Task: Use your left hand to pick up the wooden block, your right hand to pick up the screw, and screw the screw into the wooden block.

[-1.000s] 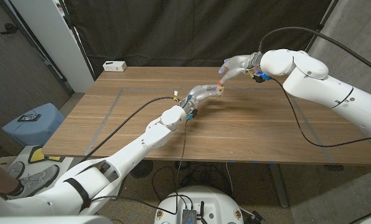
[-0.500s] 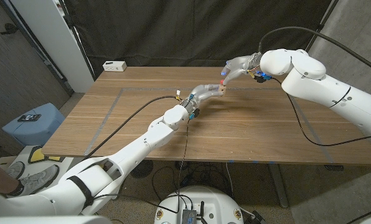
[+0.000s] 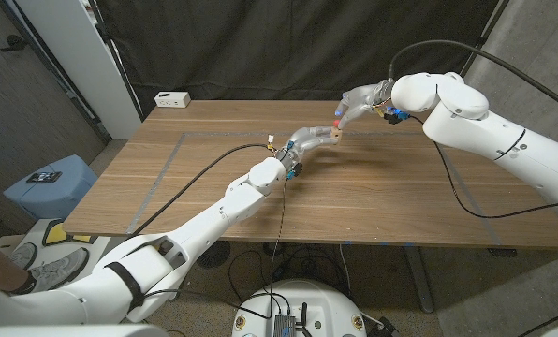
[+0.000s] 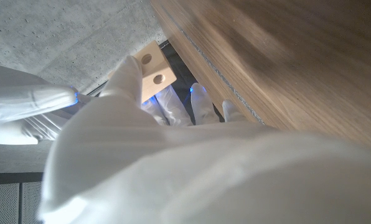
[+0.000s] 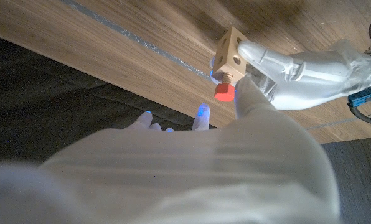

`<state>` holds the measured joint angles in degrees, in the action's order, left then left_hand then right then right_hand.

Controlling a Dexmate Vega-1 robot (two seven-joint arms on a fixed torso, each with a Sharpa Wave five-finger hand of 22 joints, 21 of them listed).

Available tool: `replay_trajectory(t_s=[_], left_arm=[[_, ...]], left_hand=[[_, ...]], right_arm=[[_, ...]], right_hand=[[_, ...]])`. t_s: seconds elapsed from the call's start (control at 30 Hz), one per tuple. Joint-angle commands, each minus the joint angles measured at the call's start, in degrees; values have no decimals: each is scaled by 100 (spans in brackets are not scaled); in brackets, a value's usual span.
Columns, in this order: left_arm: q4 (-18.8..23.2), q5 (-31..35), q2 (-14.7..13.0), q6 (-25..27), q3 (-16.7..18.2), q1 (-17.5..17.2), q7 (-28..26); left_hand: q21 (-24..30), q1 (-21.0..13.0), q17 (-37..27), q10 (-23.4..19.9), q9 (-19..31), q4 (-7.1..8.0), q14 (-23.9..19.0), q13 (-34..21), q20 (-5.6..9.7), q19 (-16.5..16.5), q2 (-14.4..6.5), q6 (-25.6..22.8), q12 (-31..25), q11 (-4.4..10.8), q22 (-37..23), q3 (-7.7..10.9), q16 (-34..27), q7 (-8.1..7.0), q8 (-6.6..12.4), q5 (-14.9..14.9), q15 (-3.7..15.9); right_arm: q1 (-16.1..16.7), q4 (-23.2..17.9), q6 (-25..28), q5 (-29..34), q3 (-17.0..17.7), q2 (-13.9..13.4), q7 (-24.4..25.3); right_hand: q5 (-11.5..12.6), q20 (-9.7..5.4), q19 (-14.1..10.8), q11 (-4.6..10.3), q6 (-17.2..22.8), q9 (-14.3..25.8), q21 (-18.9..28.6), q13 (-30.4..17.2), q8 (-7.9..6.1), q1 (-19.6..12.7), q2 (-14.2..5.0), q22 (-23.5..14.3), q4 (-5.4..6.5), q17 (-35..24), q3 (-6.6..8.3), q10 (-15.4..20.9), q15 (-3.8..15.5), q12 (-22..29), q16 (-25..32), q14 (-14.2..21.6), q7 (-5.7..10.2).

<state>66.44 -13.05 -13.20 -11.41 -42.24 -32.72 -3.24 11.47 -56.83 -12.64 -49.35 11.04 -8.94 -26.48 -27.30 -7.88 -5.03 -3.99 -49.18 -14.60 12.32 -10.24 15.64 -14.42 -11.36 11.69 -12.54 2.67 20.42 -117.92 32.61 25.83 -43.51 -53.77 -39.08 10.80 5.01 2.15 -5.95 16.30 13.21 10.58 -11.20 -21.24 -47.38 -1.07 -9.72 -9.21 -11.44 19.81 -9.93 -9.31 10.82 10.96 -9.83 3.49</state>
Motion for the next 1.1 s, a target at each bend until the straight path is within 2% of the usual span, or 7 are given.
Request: replay_trajectory(t_s=[0.03, 0.73, 1.1], left_arm=[[-77, 16, 38, -16, -24, 56, 13], [-199, 72, 72, -49, -50, 136, 10], [-239, 101, 93, -80, -70, 157, 10]], left_hand=[[26, -20, -20, -70, 14, 19, -49, -469, -34, -5, -65, -115, -32, 38, -29, 18, 12, 39, 21, -27, 469], [27, -32, -25, -69, 14, 17, -49, -476, -44, -6, -69, -107, -27, 37, -29, 20, 11, 25, 17, -30, 468], [28, -34, -28, -68, 14, 17, -43, -480, -43, -6, -65, -125, -24, 38, -29, 16, 12, 35, 24, -29, 468]], right_arm=[[-31, 150, -128, 122, 12, 105, -97], [-81, 408, -288, 142, 4, 228, -155], [-70, 435, -303, 128, 32, 205, -173]], right_hand=[[-7, 19, 14, -8, 137, 41, 33, -17, -104, -72, -3, -18, -4, -20, 60, -660, -4, 38, 18, -672, 12], [-3, 9, 2, 30, 340, 114, 45, -16, -260, -173, -45, -18, -17, -17, 98, -577, 19, 69, 46, -643, 76], [-5, 5, -12, 32, 407, 149, 52, -15, -327, -209, -54, -18, -19, -16, 106, -542, 16, 78, 55, -634, 82]])
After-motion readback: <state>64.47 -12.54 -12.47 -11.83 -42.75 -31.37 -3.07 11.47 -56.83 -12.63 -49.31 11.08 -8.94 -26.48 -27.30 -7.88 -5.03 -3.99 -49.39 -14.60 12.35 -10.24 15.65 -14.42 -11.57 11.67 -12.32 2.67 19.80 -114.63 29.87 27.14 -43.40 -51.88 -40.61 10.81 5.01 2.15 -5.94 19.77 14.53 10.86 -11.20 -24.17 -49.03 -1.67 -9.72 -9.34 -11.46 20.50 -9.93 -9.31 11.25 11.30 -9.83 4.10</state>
